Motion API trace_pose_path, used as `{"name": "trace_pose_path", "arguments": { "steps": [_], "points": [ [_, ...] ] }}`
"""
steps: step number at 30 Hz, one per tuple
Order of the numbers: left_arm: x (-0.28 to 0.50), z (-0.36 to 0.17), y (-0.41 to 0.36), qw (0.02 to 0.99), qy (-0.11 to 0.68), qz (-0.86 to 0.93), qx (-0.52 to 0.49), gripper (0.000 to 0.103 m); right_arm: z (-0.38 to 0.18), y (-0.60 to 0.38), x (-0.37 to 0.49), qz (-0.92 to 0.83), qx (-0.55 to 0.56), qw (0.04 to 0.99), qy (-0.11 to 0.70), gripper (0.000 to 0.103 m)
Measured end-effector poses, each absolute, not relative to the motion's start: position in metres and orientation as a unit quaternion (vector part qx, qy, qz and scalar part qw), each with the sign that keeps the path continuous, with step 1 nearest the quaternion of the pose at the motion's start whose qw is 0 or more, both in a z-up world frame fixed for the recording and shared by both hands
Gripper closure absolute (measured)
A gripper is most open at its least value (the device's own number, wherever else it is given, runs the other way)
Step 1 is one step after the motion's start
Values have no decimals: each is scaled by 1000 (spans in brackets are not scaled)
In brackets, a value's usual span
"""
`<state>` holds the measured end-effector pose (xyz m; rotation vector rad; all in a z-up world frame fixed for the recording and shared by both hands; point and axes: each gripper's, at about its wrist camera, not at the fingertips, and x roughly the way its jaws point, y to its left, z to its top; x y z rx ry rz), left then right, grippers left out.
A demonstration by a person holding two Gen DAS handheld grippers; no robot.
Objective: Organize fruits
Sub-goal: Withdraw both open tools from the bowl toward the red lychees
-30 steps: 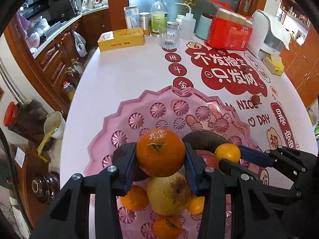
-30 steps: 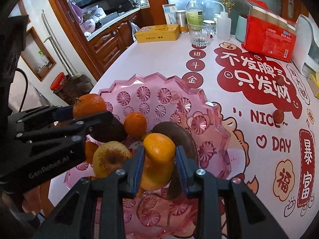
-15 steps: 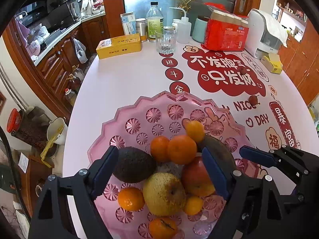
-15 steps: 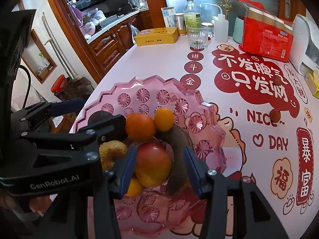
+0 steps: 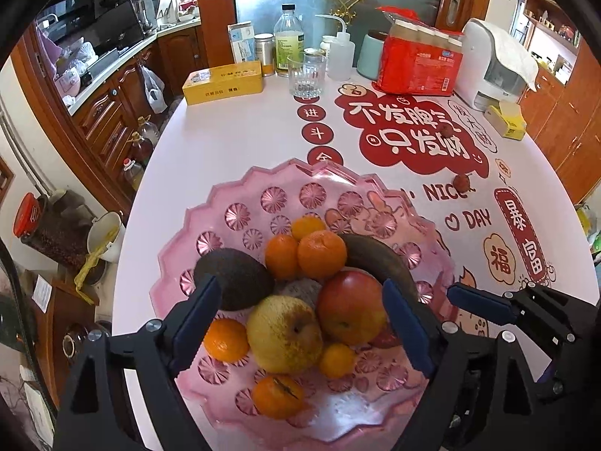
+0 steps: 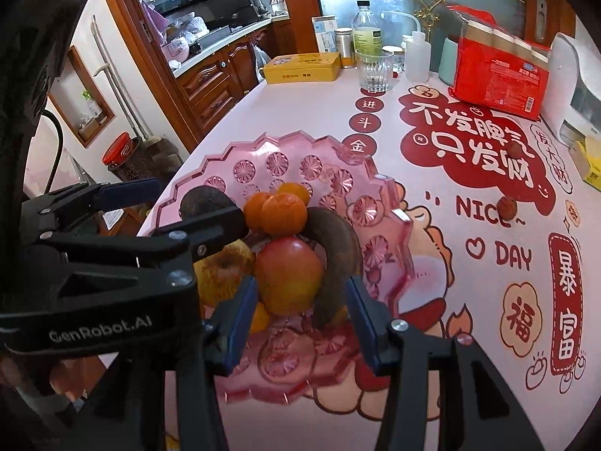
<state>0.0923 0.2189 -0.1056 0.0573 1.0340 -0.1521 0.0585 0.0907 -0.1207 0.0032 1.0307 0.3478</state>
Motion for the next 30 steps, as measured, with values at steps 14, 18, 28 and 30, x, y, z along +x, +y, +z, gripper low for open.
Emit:
{"name": "trace_pose_path", "arguments": {
  "steps": [14,18,28,30],
  "points": [
    [79,-81,147,869,487,-87,31,16,-100,13,36,136,9,872,470,54],
    [84,-74,108,869,484,-98,45,16,-94,-30,36,114,9,877,467,54],
    [122,-55,17,868,477,-115,74,16,-54,-158,70,47,-40,897,439,54],
    [132,-54,6,867,480,-111,74,16,-42,-182,83,32,-51,904,424,54]
  ]
}}
